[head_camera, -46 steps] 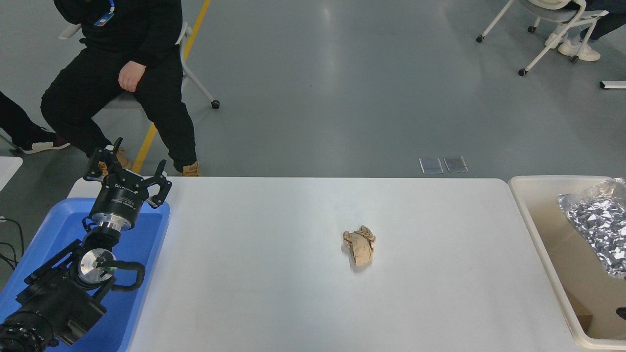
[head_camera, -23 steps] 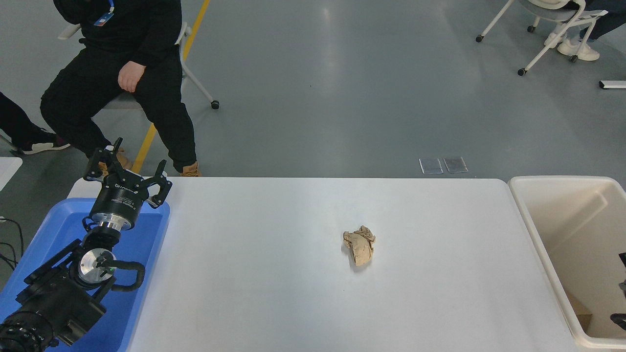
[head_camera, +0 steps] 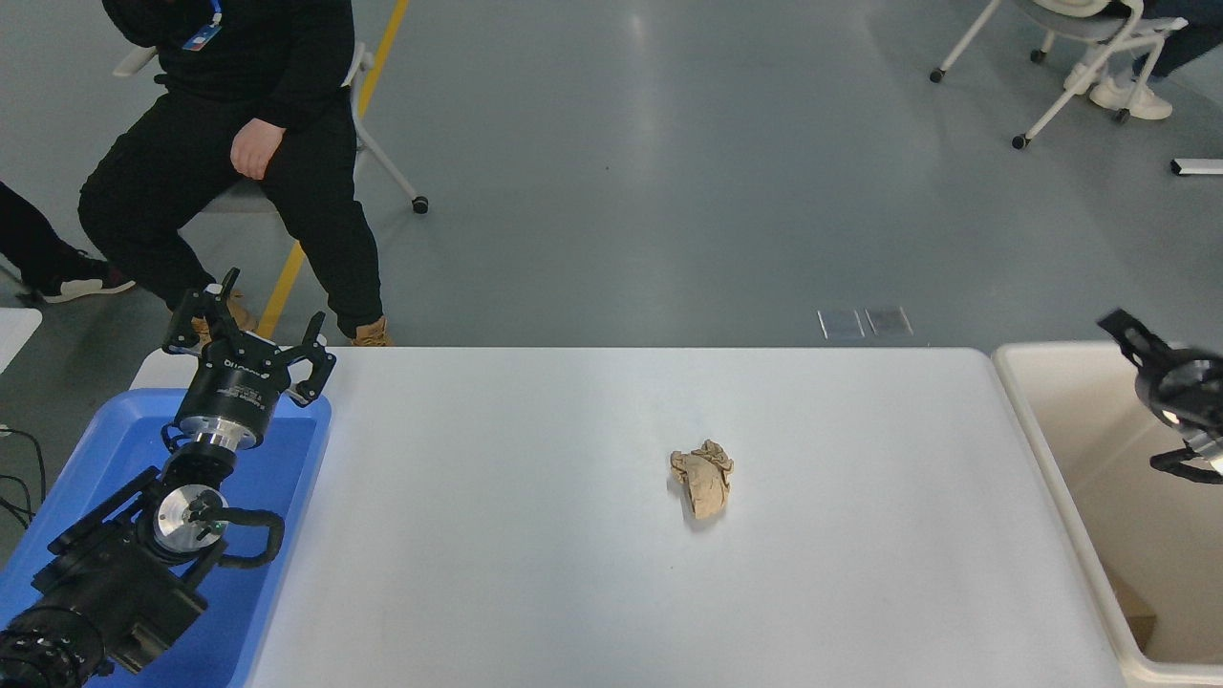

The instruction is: Pick up foil plate and place in dustbin

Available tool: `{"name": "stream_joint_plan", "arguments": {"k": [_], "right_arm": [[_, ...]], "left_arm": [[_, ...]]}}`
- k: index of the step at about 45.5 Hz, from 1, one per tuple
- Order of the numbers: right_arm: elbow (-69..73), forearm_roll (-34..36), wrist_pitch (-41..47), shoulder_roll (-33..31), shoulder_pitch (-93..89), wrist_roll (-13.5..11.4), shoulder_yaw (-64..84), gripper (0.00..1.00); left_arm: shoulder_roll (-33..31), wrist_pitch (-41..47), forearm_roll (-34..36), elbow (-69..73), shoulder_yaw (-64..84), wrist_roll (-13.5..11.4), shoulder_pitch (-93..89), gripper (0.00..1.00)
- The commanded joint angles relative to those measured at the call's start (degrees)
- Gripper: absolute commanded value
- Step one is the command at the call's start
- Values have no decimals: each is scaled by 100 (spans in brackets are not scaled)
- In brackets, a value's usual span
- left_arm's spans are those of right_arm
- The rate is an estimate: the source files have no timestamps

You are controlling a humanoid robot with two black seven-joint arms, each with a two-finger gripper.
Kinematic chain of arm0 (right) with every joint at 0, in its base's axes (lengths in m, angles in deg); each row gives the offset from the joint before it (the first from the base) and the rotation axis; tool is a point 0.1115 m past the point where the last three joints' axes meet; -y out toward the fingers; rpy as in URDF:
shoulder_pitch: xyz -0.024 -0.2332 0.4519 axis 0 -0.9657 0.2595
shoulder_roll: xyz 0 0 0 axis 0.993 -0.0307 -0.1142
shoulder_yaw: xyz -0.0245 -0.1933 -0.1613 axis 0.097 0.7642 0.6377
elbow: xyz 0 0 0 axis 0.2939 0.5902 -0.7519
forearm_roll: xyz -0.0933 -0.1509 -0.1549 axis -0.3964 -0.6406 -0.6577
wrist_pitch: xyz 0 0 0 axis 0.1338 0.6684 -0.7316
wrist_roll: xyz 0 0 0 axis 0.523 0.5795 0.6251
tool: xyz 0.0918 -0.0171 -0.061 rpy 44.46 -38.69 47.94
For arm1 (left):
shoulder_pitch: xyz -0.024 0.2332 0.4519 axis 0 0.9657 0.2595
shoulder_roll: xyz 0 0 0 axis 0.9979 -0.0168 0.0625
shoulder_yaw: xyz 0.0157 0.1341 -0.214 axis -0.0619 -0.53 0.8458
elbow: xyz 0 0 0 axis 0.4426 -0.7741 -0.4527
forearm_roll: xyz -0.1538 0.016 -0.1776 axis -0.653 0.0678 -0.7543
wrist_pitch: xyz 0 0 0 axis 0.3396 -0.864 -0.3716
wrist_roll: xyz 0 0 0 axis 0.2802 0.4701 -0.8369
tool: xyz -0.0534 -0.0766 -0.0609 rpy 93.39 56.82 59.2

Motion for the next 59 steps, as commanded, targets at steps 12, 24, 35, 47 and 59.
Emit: {"name": "stream_joint_plan", "arguments": {"k": [12, 24, 35, 47, 59], "right_arm": [[2081, -220, 1996, 967, 2481, -19, 842, 100], [4121, -572, 2436, 756, 4134, -19, 1026, 100], [5466, -695, 2919, 659, 5611, -19, 982, 100], [5704, -695, 3579, 659, 6025, -19, 938, 100], [5704, -712, 3605, 703, 6060, -19, 886, 100]], "left_arm": [[0, 12, 8, 5, -2, 0, 9, 99], [0, 29, 8, 5, -2, 0, 9, 99], [0, 29, 8, 5, -2, 0, 9, 99], [0, 29, 8, 5, -2, 0, 9, 99], [0, 29, 8, 5, -2, 0, 9, 99]]}}
